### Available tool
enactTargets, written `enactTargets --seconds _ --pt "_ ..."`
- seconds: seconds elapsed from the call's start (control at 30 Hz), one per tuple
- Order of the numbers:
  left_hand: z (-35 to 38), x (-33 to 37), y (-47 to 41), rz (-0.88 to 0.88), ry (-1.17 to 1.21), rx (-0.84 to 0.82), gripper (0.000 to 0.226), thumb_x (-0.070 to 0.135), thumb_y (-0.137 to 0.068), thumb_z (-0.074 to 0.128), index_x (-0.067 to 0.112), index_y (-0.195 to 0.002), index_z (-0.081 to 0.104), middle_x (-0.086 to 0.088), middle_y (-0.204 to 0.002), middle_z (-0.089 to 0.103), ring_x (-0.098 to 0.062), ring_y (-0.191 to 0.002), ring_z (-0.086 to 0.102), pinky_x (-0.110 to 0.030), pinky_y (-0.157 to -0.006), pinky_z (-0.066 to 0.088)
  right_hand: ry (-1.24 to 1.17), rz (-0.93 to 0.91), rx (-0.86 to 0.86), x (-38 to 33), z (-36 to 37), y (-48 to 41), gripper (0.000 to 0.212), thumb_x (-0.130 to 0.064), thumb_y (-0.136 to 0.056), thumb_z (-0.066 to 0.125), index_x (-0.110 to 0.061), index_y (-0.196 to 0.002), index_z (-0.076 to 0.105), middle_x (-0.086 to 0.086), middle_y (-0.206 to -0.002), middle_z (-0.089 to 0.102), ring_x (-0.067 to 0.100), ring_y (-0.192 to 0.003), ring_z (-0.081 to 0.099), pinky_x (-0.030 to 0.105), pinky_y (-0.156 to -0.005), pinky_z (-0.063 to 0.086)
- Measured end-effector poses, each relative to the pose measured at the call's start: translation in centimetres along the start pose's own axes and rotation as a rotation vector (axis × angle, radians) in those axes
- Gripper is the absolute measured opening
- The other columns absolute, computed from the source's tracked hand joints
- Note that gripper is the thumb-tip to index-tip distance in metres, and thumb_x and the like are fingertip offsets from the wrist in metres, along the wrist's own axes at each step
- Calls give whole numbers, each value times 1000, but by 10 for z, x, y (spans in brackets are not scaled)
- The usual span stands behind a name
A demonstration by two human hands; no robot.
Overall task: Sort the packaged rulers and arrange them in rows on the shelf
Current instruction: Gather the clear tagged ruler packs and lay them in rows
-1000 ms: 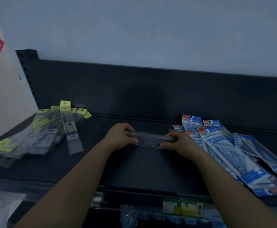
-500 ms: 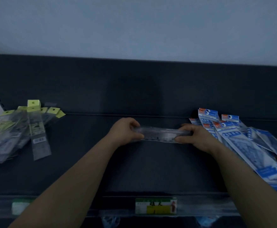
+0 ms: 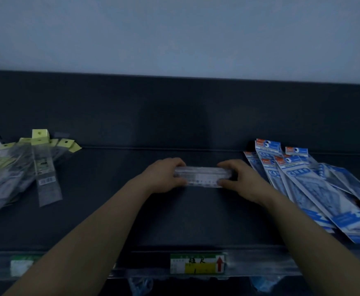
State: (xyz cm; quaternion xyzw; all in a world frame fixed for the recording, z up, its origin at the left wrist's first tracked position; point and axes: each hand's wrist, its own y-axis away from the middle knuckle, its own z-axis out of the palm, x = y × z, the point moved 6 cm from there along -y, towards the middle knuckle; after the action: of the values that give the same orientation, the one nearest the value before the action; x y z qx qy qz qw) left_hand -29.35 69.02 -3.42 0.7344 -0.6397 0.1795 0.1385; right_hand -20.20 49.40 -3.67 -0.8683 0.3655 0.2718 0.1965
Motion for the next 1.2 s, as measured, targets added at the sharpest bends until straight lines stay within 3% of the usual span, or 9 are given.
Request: enactTargets --seconds 0.13,0.3,0.5,0.6,0.7,0.87,1.03,1.13,1.2 --pt "-11 -3 -3 -12 121 74 31 26 -80 73 22 -109 61 5 -105 61 -9 -89 56 -22 -75 43 -90 20 27 -1 -3 -6 23 -9 -80 72 -17 -99 61 0 -96 60 13 -86 56 17 -70 42" --pt "-20 -12 -18 -91 219 107 23 27 -82 72 23 -103 64 3 -104 65 -10 -89 59 -21 -72 45 -191 26 -4 -6 -5 -29 28 -3 -82 69 -17 -105 62 -5 -91 63 6 -78 57 8 -64 43" --pt "-27 -9 -51 -102 -259 160 36 40 -89 53 25 -121 58 1 -120 62 -21 -109 56 -33 -88 43 -130 53 -24 0 3 -75 32 -5 -84 64 -17 -114 64 0 -101 64 7 -81 58 3 -61 43" --pt "-20 -8 -64 -103 -524 133 45 47 -91 44 23 -128 52 -4 -129 55 -27 -124 41 -46 -105 27 -52 75 -56 7 8 -92 34 -14 -85 63 -24 -117 62 4 -114 59 16 -103 57 19 -84 46" --pt "-5 -4 -69 -33 -633 102 55 48 -96 34 19 -142 40 -2 -145 42 -26 -139 25 -57 -115 2 180 101 -138 13 12 -95 49 -25 -88 58 -32 -135 48 6 -135 44 27 -130 33 42 -111 29" --pt "19 -4 -56 37 -601 9 62 48 -101 17 14 -153 12 -3 -159 22 -18 -144 23 -51 -119 -1 428 14 -248 12 27 -80 60 -30 -95 41 -31 -151 18 -6 -159 13 18 -146 -3 42 -117 -8" --pt "17 7 -39 75 -722 -48 70 56 -98 10 13 -154 7 -5 -161 16 -18 -147 17 -53 -116 -12 532 -27 -299 12 28 -59 65 -47 -96 33 -36 -151 2 -6 -161 -4 16 -146 -16 44 -116 -15" --pt "14 16 -27 147 -835 17 77 61 -96 7 12 -154 13 -6 -160 17 -21 -147 14 -55 -114 -15 597 -47 -270 11 28 -47 68 -63 -94 23 -36 -151 -2 -6 -160 -9 13 -145 -19 44 -116 -16" --pt "14 16 -19 153 -855 11 77 62 -95 5 12 -154 13 -6 -161 14 -20 -148 11 -54 -115 -16 643 -67 -255 9 28 -39 68 -63 -94 18 -33 -152 -4 -5 -160 -10 11 -145 -19 43 -116 -16"
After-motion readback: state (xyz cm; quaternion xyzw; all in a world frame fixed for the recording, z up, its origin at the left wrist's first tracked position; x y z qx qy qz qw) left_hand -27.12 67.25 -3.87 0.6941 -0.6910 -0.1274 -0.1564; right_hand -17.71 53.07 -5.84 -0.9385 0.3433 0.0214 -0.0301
